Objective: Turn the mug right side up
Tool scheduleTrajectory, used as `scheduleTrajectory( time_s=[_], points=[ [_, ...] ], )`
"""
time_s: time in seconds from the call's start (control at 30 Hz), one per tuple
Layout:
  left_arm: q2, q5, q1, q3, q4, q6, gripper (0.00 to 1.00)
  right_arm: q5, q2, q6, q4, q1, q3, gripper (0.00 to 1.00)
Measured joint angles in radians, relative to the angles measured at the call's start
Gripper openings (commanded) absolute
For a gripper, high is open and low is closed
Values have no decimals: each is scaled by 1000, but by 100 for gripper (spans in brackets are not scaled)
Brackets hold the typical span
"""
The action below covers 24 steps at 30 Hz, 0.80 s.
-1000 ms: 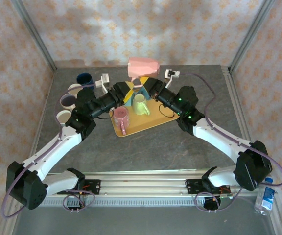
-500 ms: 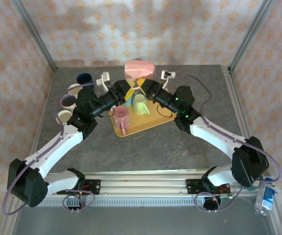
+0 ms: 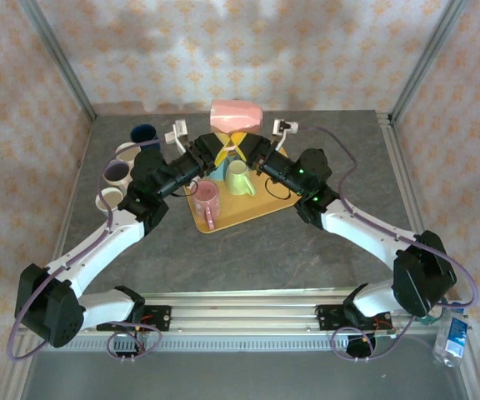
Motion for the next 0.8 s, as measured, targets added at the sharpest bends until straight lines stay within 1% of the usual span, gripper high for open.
scheduleTrajectory(
  time_s=[0.13, 0.2, 0.3, 0.4, 0.43, 0.47, 0.5, 0.53, 0.57, 0.6, 0.67, 0.73, 0.8],
  points=[
    [0, -17, 0, 0, 6, 2, 34, 0, 3, 9, 12, 2, -2, 0],
    [0, -19, 0, 0, 9, 5, 29, 0, 5, 11, 15, 2, -3, 0],
    [0, -21, 0, 0, 15, 5, 17, 1, 6, 11, 16, 2, -7, 0],
    [-2, -21, 0, 0, 15, 6, 3, 5, 8, 18, 23, 2, -13, 0],
    [-3, -20, 0, -1, 16, 7, 0, 5, 8, 19, 23, 2, -13, 0],
    [-4, -20, 0, -1, 16, 9, 0, 5, 8, 22, 24, 2, -14, 0],
    [-6, -19, 0, -2, 16, 17, 0, 5, 8, 22, 27, 2, -14, 6],
    [-8, -20, 0, -2, 16, 19, 0, 7, 8, 22, 31, 4, -15, 15],
    [-10, -20, 0, -2, 16, 25, 0, 8, 8, 22, 32, 4, -16, 26],
    [-11, -20, 0, -3, 16, 30, 0, 8, 8, 25, 35, 5, -17, 39],
    [-18, -30, 0, -7, 14, 43, 0, 8, 8, 19, 48, 9, -19, 49],
    [-23, -47, 2, -13, 9, 63, 0, 11, 8, 10, 60, 11, -20, 55],
    [-24, -63, 2, -13, 2, 81, 0, 20, 6, 3, 60, 11, -24, 58]
  ],
)
